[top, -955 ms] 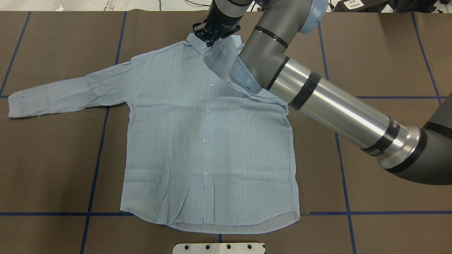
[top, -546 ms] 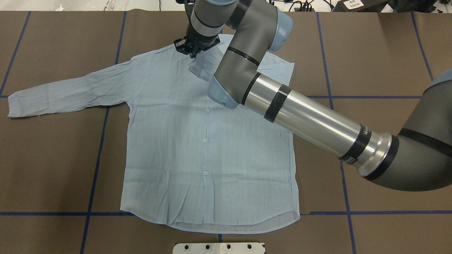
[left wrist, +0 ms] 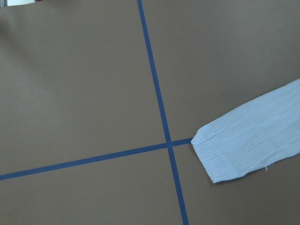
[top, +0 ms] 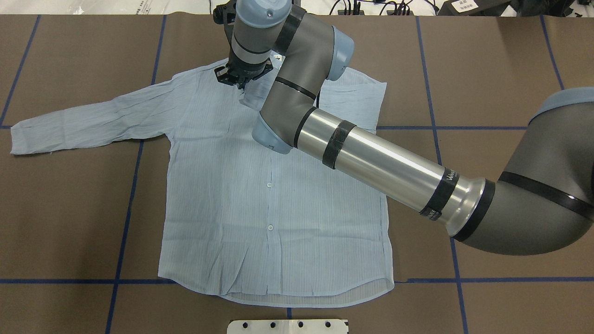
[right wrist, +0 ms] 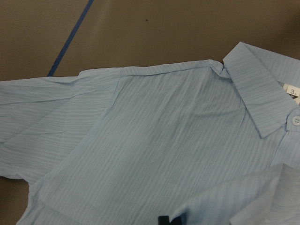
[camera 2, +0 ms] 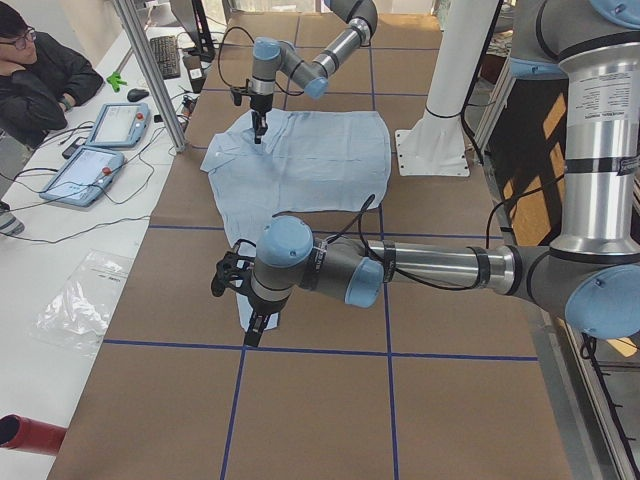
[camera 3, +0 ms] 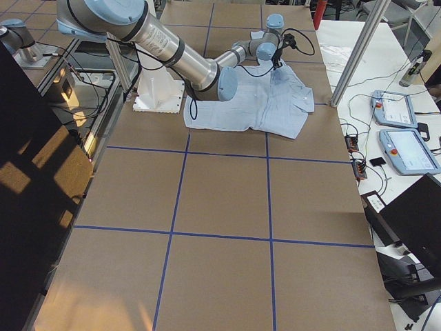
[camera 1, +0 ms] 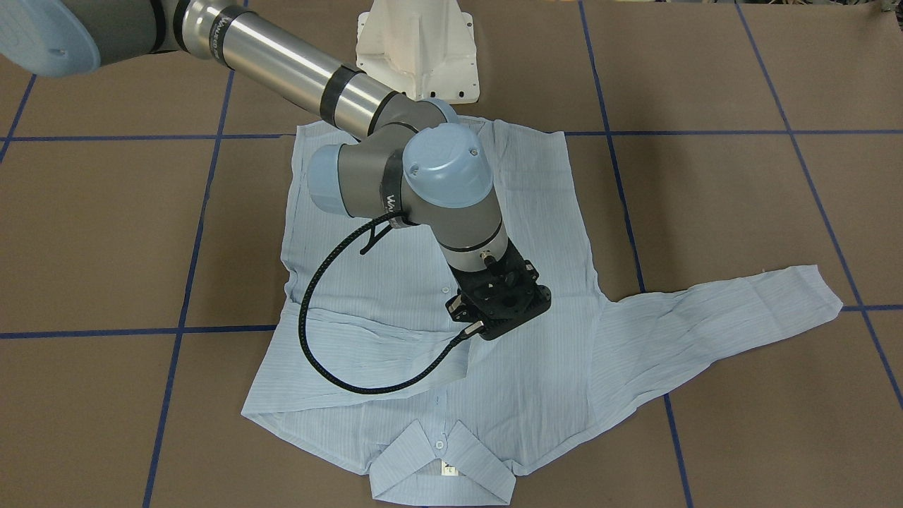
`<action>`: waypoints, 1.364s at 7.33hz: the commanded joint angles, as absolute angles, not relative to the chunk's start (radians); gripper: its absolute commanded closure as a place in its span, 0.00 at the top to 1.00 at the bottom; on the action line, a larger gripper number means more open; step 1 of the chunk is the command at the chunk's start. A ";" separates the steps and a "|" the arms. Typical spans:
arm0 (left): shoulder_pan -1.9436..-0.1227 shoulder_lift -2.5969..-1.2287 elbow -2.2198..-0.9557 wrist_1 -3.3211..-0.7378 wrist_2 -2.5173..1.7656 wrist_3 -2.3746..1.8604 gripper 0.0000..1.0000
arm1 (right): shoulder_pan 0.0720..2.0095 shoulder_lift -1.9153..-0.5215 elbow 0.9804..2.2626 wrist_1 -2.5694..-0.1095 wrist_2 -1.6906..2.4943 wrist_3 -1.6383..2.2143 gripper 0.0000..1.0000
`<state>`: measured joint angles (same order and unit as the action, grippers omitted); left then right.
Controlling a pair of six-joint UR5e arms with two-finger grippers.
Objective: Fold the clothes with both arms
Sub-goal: 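Lay the sleeve across the shirt body near the collar with the right gripper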
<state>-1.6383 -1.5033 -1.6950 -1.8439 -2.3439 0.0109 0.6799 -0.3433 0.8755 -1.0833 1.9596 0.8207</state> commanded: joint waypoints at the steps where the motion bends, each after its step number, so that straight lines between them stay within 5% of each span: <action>1: -1.638 -1.503 -1.694 -1.844 -2.342 0.011 0.99 | 0.664 -0.301 0.818 -1.075 1.939 0.822 0.00; 2: -1.638 -1.503 -1.694 -1.844 -2.342 0.011 0.99 | 0.648 -0.295 0.816 -1.031 1.918 0.854 0.35; 3: -1.638 -1.503 -1.694 -1.844 -2.342 0.011 0.99 | 0.628 -0.293 0.815 -0.970 1.857 0.938 0.99; 10: -1.637 -1.505 -1.689 -1.844 -2.341 0.009 0.99 | 0.618 -0.323 0.824 -0.965 1.848 1.038 0.99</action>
<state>-1.6370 -1.5046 -1.6892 -1.8438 -2.3410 0.0096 0.6214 -0.2977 0.8226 -0.9660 1.8520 1.0226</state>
